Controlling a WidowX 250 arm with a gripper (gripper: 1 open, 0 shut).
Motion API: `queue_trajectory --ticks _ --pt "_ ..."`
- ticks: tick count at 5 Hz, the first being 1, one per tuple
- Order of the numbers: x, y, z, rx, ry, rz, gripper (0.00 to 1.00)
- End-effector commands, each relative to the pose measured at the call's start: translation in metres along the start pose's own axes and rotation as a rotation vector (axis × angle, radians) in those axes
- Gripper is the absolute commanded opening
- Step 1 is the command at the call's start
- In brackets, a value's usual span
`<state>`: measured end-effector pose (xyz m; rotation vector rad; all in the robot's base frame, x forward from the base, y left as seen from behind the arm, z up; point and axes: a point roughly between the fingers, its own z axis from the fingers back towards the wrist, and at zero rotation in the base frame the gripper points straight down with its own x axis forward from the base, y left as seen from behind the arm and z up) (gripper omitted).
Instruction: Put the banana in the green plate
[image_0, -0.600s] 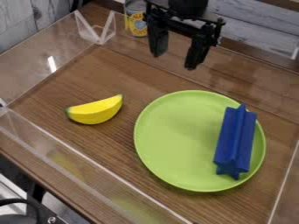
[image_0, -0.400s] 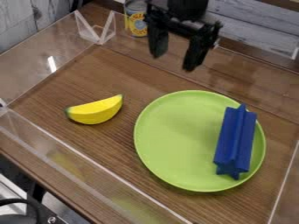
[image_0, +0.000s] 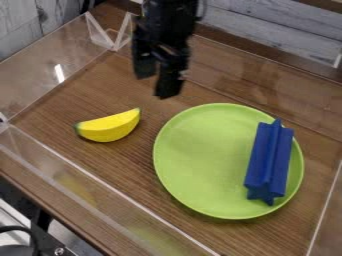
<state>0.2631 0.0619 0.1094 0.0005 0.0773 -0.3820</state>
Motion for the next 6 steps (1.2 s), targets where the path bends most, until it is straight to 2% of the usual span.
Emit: queue_trajectory --ticks 1,2,6 --pt "-0.014 0.018 0.007 0.054 -0.046 -0.096 1.00" --pt "-0.020 0.022 -0.002 0.064 -0.051 -0.121 1.00" --pt "-0.039 0.040 -0.041 0.053 -0.073 -0.060 1.00"
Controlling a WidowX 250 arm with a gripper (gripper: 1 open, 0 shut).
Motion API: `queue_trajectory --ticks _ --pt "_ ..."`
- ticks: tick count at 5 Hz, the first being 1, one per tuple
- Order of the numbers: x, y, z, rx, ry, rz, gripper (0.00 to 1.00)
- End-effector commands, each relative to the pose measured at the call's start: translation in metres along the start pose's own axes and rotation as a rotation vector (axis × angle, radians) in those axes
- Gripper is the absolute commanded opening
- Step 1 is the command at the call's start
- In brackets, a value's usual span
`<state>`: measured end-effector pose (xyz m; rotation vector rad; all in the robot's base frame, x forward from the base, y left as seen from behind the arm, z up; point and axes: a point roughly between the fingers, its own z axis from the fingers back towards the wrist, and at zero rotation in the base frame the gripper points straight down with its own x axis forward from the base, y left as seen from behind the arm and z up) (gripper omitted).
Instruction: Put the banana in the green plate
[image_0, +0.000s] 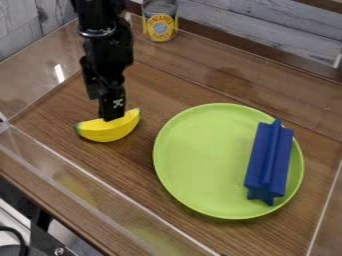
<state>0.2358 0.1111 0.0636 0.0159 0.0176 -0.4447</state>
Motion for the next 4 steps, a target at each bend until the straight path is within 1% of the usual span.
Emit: queue_trajectory --ticks 1,3,4 --pt "0.000 0.006 -0.004 0.020 -0.025 0.006 1.00" --pt "-0.001 0.008 -0.025 0.015 -0.050 0.014 1.00" --pt "-0.003 0.009 -0.032 0.009 -0.060 0.026 1.00"
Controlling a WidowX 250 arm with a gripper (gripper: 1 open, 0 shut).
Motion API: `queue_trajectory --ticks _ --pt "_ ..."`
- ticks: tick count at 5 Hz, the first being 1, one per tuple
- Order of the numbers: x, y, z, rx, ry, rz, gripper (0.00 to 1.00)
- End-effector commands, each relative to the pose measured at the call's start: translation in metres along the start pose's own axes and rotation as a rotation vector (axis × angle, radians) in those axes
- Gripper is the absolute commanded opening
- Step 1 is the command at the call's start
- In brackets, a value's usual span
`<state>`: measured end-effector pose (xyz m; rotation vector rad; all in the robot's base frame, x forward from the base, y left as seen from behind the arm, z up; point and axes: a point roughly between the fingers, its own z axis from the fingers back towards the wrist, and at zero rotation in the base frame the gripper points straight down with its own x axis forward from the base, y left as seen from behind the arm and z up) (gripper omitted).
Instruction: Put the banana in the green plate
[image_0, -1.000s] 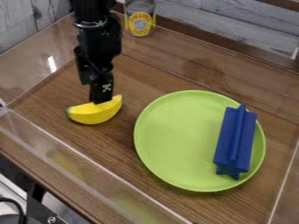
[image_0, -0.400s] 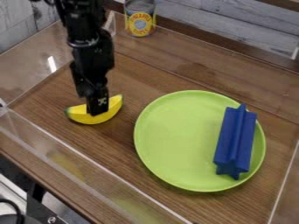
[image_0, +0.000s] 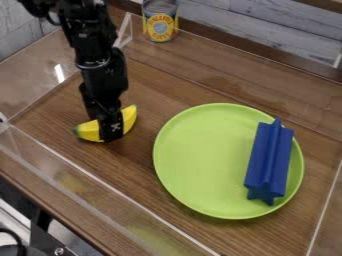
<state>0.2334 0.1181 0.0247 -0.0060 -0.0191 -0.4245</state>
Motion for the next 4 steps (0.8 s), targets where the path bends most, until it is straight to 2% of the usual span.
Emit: queue_trajectory --ticks 1,2,3,4 --pt "0.0007 0.0039 0.0039 0.017 -0.028 0.010 0.00" --pt "0.0006 0.0023 0.0064 0.013 -0.034 0.019 0.00" --pt "0.0005 0.0007 0.0095 0.007 -0.040 0.032 1.00" --pt "0.0003 -0.0007 0.0137 0.005 -0.043 0.041 0.00"
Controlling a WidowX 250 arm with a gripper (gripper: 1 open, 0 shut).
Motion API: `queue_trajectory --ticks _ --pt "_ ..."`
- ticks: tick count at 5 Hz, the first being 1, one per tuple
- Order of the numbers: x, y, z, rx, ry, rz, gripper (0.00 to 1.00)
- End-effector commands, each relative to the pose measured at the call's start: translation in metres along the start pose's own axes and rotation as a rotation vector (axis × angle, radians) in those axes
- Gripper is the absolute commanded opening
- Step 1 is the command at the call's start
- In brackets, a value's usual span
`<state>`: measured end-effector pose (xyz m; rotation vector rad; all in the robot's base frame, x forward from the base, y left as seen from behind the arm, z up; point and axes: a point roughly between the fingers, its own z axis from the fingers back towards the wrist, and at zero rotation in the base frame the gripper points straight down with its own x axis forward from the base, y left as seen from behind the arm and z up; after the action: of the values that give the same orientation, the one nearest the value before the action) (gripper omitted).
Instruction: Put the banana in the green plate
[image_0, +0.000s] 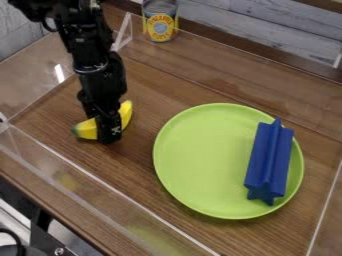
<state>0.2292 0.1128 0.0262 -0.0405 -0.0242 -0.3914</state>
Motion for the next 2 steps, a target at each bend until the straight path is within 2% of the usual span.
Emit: queue_trajectory --ticks 1,2 --pt "0.0024 0.0041 0.0167 0.034 -0.035 0.016 0.00" --pt "0.0020 0.0026 0.0170 0.028 -0.038 0.023 1.00"
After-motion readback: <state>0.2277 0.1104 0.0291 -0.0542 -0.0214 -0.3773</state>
